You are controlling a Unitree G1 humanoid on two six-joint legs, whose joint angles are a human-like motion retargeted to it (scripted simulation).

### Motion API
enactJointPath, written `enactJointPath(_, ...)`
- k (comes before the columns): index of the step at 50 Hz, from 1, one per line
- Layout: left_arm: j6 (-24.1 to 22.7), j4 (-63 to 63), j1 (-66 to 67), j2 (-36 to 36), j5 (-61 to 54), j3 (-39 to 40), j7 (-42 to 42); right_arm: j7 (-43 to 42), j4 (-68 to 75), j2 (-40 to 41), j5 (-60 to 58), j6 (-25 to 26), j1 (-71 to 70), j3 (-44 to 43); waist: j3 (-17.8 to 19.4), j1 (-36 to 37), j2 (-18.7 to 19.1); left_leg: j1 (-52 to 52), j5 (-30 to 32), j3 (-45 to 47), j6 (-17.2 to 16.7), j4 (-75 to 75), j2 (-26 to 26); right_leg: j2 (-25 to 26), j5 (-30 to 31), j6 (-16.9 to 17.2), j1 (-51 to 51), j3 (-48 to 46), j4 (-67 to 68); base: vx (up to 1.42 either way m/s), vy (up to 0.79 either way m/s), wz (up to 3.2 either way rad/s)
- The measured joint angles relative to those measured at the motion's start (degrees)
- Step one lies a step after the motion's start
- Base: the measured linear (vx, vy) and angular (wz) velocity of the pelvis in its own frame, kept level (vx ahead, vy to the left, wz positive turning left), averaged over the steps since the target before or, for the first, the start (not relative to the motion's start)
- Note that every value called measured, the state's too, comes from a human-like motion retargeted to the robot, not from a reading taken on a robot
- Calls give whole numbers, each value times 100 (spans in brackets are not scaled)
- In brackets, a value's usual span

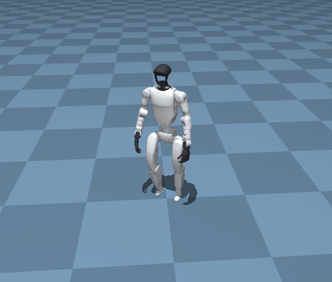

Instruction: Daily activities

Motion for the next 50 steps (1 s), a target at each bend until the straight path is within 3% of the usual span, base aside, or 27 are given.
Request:
enactJointPath(2, -1, -4, -255, 236, -11, 29, -117, 124, -17, -234, 26, 8, -222, -30, -13, -20, 16, -71, -249, -85, -14, 112, 6, 78, -133, 6, 40, -7, -126, 6, 0, 5)
enactJointPath(13, -51, -20, -413, 267, 146, -336, -298, 300, -99, -307, -33, 5, -305, 280, 45, 23, 48, -27, -291, -87, -36, 133, 44, 139, -18, 14, 200, -12, -361, 0, 0, 0)
enactJointPath(20, -148, -290, -821, 197, 329, -1026, -371, 378, -537, -224, -84, -21, -652, 885, -6, 77, 75, -34, -302, -79, -48, 129, 34, 133, 27, 34, 202, 21, -394, -1, 0, -1)
enactJointPath(22, -190, -403, -685, 0, 411, -1369, -298, 302, -676, -10, -106, -31, -497, 1187, -90, 111, -48, -6, -70, 10, -20, 15, -116, -126, -187, 63, -189, 95, 389, -9, 2, -2)
enactJointPath(25, -262, -695, -1153, 187, 417, -1765, -499, 513, -1033, -167, 37, -43, -873, 1521, -123, 117, 11, -117, -268, -62, -42, 109, -85, -26, -183, 82, -115, 74, 95, 3, 0, 3)
enactJointPath(28, -321, -1062, -1441, 219, 354, -2225, -688, 709, -1481, -158, 332, -21, -1091, 1914, -137, 162, 73, -154, -266, -50, -66, 113, -42, 30, -57, 103, -54, 62, -120, -3, 0, -2)
enactJointPath(30, -341, -1328, -1315, 63, 289, -2638, -726, 766, -1823, 48, 606, 22, -948, 2260, -238, 216, -38, -143, 26, 57, -46, -46, -175, -209, -199, 143, -464, 140, 596, -12, 0, -8)
enactJointPath(35, -398, -2109, -2031, 367, -138, -3273, -1286, 1354, -2970, -228, 1624, 133, -1530, 2779, -275, 282, 93, -280, -196, 14, -116, 102, -67, -11, -4, 215, -199, 50, -114, -1, -1, -2)
enactJointPath(37, -371, -2380, -1946, 286, -252, -3599, -1376, 1430, -3407, -135, 1983, 210, -1449, 3057, -395, 340, 11, -301, 61, 111, -110, -52, -159, -182, -94, 254, -563, 113, 427, -10, -2, -13)
enactJointPath(43, -370, -2794, -2356, 464, -348, -4025, -1635, 1625, -4255, -363, 2569, 282, -1842, 3400, -485, 378, 66, -438, -40, 115, -164, 39, -121, -107, -35, 295, -528, 64, 131, -1, -1, -6)
enactJointPath(45, -398, -2734, -2214, 333, -158, -4116, -1483, 1502, -4260, -230, 2427, 241, -1747, 3490, -551, 371, 8, -456, 184, 185, -137, -111, -191, -238, -112, 296, -845, 123, 584, 0, 0, 0)
enactJointPath(48, -470, -2574, -2513, 407, 136, -3972, -1368, 1400, -4096, -450, 2048, 134, -1983, 3354, -466, 306, 82, -483, -110, 86, -133, 86, -93, -60, -26, 291, -478, 33, -21, 7, -1, 3)
enactJointPath(50, -475, -2224, -2177, 146, 566, -3933, -1082, 1137, -3697, -262, 1452, 34, -1684, 3356, -522, 286, 22, -440, 153, 164, -80, -102, -152, -186, -81, 282, -763, 105, 452, -3, 0, -7)
